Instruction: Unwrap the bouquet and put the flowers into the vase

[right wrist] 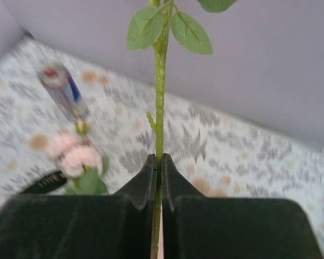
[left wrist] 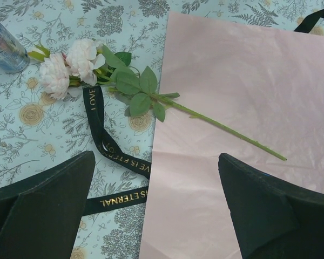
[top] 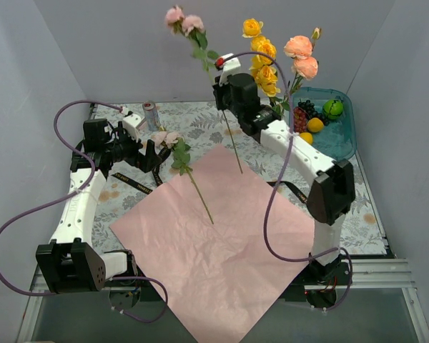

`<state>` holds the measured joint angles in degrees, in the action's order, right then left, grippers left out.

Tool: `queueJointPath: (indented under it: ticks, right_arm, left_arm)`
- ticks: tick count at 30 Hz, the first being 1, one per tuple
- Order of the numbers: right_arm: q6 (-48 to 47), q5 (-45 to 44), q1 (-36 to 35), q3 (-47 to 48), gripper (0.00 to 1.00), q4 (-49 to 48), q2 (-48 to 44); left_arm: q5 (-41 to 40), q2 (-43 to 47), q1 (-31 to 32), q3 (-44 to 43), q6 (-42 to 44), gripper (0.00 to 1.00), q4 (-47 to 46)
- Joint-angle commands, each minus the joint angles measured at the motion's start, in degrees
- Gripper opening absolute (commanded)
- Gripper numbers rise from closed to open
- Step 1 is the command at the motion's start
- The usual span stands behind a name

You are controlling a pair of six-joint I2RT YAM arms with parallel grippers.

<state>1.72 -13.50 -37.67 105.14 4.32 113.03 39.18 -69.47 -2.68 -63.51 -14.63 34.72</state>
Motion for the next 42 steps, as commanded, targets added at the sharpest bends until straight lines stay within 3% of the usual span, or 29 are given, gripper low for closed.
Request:
queueJointPath:
  ticks: [1, 3, 6, 10, 12, 13, 15, 17, 27, 42]
  right_arm:
    - [-1.54, 4.52, -0.74, -7.62, 0.01, -22.1, -18.83]
    - [-1.54, 5.67, -0.74, -18.94, 0.01, -37.27, -27.81]
    - [-5.92, 6.46, -0.74, -26.53, 0.01, -48.04, -31.37]
    - [-12.85, 7.96, -0.74, -32.51, 0.01, -56.58, -34.8]
    - [-17.68, 7.52, -0.56, -36.66, 0.01, -71.01, -35.86]
    - [-22.67, 7.52, -0.3, -39.46, 0.01, -76.16, -35.43]
    - [-23.52, 7.52, 2.4, -39.49, 0.01, -83.3, -34.38]
    - [-18.52, 9.79, 5.23, -37.74, 0.01, -80.53, -34.63]
    - [-14.91, 15.52, 16.91, -40.62, 0.01, -82.63, -37.0]
    - [-9.45, 16.05, 21.76, -41.78, 0.01, -90.53, -32.18]
  left_arm:
    - [0.29, 2.06, -0.22, -3.03, -0.22, 0.98, 0.7]
    - [0.28, 2.23, -0.22, -3.12, -0.22, 0.98, 0.79]
    - [0.37, 2.41, -0.22, -3.03, -0.4, 0.98, 0.44]
    - [1.25, 2.06, -0.22, -3.29, -0.92, 0.98, 0.17]
    - [1.25, 1.97, -0.22, -3.64, -0.92, 0.98, 0.26]
    - [1.25, 1.97, -0.22, -3.82, -1.01, 0.98, 0.35]
    - [1.08, 2.15, -0.22, -3.47, -0.49, 0.98, 0.52]
    - [0.81, 2.24, -0.22, -3.29, -0.31, 0.98, 0.61]
    - [0.55, 1.62, -0.22, -4.17, 0.92, 0.98, 1.67]
    - [0.02, -1.1, -0.22, -4.61, 1.89, 0.98, 2.1]
